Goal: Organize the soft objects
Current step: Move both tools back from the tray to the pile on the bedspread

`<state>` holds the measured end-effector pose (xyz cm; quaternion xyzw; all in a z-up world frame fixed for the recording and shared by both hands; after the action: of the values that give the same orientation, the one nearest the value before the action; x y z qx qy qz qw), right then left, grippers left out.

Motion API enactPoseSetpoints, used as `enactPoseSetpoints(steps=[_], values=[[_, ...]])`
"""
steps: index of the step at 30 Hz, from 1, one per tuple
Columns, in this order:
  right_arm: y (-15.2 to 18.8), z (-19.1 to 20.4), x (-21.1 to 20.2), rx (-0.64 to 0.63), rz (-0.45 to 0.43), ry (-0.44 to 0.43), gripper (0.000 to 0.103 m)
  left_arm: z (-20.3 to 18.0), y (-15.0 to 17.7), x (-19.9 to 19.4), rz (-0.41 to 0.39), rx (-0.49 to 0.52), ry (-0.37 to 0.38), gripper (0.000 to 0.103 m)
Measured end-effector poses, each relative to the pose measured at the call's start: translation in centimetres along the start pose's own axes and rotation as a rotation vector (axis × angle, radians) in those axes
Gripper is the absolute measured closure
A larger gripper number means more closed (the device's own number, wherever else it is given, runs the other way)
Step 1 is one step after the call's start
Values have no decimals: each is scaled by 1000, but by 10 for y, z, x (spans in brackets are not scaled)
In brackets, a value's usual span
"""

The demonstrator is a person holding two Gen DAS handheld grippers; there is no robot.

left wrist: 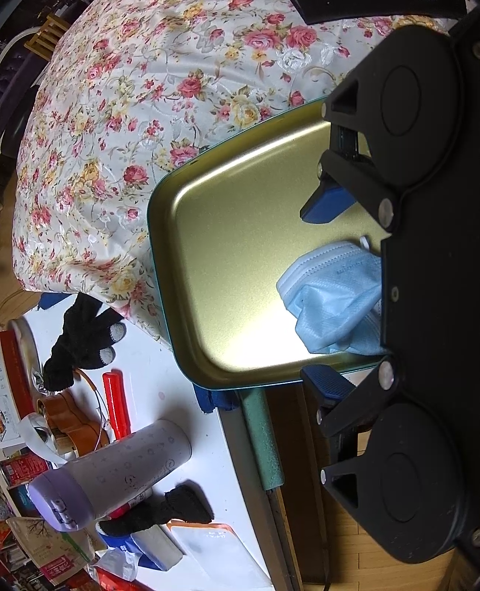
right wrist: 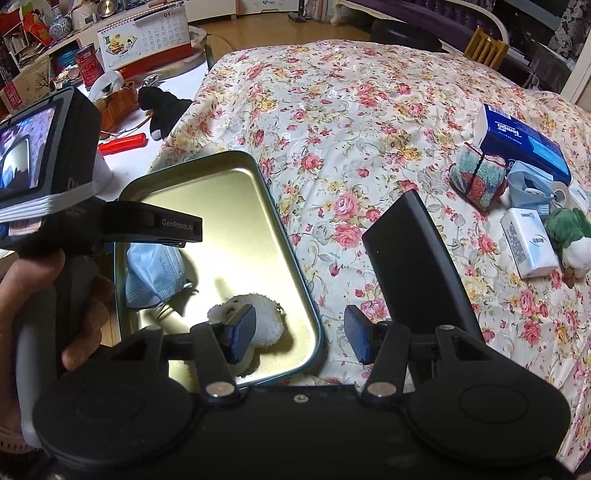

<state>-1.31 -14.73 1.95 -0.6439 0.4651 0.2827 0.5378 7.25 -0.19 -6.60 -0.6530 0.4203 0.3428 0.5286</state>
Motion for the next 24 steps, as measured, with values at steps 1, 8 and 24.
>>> enactPoseSetpoints(steps=[1,8,24], values=[[0,0,0,2,0,3,52,0,0,0,0,2,-2,22],[1,-4,-3,12,1,18,52,0,1,0,3,9,-4,22],[4,-14,-12,26,7,37,51,-3,6,2,23,39,-16,22]])
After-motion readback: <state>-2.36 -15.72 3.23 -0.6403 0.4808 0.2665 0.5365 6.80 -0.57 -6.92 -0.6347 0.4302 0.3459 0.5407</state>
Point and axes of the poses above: each gripper's, at about its wrist camera, not at the fingertips, and x roughly the way its jaws point, z to its left, y to its underside, the point moved 7 cm from there along x, roughly the way its jaws point, and after that the axes turned 12 degrees about y, right-handed, at the moved point
